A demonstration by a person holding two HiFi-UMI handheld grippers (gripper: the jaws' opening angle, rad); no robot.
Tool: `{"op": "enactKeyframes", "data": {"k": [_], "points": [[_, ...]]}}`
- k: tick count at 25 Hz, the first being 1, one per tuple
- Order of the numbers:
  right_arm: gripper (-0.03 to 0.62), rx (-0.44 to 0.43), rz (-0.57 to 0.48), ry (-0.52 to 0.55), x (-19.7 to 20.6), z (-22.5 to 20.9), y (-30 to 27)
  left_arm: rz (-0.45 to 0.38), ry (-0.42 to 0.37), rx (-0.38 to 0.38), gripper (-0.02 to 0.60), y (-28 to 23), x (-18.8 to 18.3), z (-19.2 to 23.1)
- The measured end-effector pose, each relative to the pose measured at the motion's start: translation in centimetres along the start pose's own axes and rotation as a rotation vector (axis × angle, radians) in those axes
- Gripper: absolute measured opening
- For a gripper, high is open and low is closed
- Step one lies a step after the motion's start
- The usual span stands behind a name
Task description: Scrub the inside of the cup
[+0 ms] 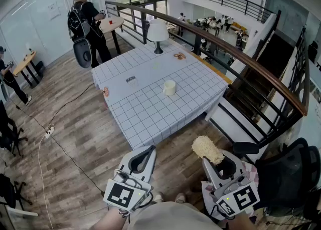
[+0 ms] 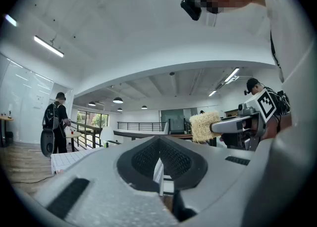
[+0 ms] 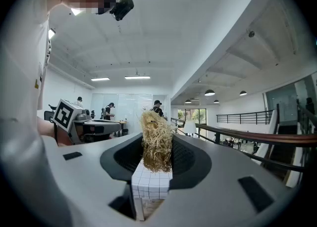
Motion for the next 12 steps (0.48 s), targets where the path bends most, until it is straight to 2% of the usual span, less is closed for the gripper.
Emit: {"op": "enactKeyframes", "data": {"k": [4,7,12], "points": [[0.141,0.006,0.0,-0.008,0.1,-0.5,0.0,-0.021,0.008,0.006,0.012,0.0,-0.3,-0.4],[0.141,0.001,-0.011,-0.033,0.0,-1.8,0.2,0.001,0.018,0.015,0.012,-0.9,-0.3,-1.1],[0.141,0.003,-0.022,-0.039,0.3,-1.2,0.3,0.019,0.021,0.018,0.012,-0.4,0.6,-1.0]]}}
Point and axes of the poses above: the fingertips, and each gripper's own axes: y backward along the fingers, z to its left, x out of its underside, the point moved 6 cm from there along y, backward along the fingers, and after that the axes turned 7 degrees about -y, right-handed, at the moved point
